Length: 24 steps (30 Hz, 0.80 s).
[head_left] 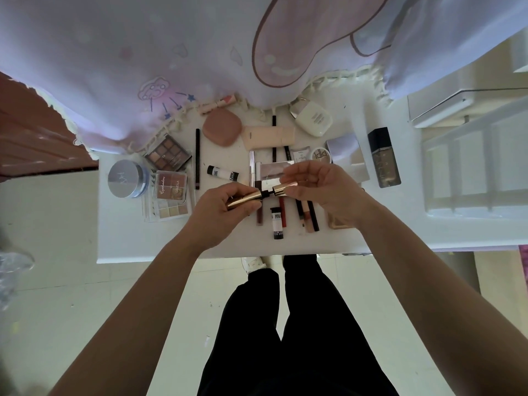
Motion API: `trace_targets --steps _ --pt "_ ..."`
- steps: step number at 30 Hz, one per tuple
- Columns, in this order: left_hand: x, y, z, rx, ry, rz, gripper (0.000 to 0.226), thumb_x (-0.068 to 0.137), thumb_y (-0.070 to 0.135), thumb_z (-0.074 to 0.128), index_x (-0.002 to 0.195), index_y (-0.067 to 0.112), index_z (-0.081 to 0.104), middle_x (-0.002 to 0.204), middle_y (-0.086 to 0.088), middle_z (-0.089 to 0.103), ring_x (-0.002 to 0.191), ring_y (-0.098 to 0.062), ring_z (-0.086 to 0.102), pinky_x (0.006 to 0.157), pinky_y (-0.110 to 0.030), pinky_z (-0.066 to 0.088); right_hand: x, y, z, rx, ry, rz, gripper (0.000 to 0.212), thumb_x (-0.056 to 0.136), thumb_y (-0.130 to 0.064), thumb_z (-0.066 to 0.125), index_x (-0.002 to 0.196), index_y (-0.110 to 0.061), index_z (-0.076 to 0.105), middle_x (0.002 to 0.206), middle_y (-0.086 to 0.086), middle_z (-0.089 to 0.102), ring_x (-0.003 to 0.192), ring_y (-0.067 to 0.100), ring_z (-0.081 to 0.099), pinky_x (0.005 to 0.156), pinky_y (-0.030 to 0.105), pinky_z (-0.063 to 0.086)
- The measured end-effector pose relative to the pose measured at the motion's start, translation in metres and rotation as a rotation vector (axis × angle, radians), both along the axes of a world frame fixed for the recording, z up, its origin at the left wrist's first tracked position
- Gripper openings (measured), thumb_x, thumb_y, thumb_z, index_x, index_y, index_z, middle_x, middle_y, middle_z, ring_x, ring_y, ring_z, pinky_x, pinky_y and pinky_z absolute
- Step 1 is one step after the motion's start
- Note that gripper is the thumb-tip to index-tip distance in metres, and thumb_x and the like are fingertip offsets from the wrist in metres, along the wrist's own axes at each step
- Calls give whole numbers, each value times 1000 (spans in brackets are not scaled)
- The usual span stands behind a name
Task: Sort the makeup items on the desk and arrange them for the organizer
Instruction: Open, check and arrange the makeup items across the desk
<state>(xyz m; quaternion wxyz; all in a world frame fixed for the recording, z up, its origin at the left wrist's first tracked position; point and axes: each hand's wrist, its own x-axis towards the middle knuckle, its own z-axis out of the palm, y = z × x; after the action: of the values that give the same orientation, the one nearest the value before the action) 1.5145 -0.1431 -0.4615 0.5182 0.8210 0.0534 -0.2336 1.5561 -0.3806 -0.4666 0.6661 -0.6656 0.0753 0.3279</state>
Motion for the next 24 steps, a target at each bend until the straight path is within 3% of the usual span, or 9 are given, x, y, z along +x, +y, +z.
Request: trace_targets --steps 5,9,10,12,14,15,17,19,24 --pt "5 -9 1 -16 -1 5 16 92 23 70 103 35 69 81 -1 66 60 -2 49 58 -12 40 0 -5 3 63 -10 -44 46 82 9 72 119 -17 64 117 6 71 107 17 67 99 34 53" --pt "9 -22 0 -78 27 55 12 99 24 59 106 29 68 76 -8 59 63 -8 45 57 -14 36 1 -26 0 -7 4 -237 41 86 -16 77 125 -22 64 120 1 69 104 21 68 93 35 55" --pt "10 -26 0 -108 40 84 12 100 24 58 105 29 67 73 -1 59 64 -7 45 58 -13 36 1 -34 -4 -104 -30 -322 35 87 -21 76 121 -21 66 117 0 70 100 23 68 89 34 55" --pt "14 -37 1 -180 81 157 14 101 19 55 108 27 66 78 11 63 65 0 50 63 -8 38 -2 -53 -17 -550 -212 -437 29 90 -25 70 118 -23 65 122 -3 64 107 17 62 92 24 50" --pt "19 -51 1 -272 152 222 18 102 11 52 113 20 64 86 11 69 76 8 60 70 -5 42 -6 -76 -31 -981 -393 -406 35 93 -25 61 127 -22 59 131 3 55 119 23 51 104 35 42" --pt "22 -57 0 -309 183 240 20 102 9 52 115 18 63 91 8 71 83 7 63 73 -5 43 -7 -88 -36 -1074 -388 -378 39 94 -25 58 133 -21 55 135 7 51 122 29 47 105 41 39" --pt "29 -72 -4 -339 227 253 22 101 8 53 120 13 62 103 1 74 91 -1 66 78 -10 48 -7 -105 -44 -1073 -295 -332 43 98 -27 55 140 -23 49 134 12 50 118 33 50 98 40 39" --pt "37 -87 -6 -346 264 268 22 101 9 55 121 12 62 107 -1 74 88 -4 66 73 -12 50 -12 -113 -50 -973 -278 -313 42 99 -31 56 139 -25 48 121 10 57 104 27 58 87 33 44" --pt "59 -129 -8 -345 372 272 23 98 19 62 120 21 65 96 0 64 79 -13 60 73 -30 55 -37 -103 -47 -855 -283 -267 44 91 -30 67 132 -28 50 106 -3 56 90 14 56 81 29 44"
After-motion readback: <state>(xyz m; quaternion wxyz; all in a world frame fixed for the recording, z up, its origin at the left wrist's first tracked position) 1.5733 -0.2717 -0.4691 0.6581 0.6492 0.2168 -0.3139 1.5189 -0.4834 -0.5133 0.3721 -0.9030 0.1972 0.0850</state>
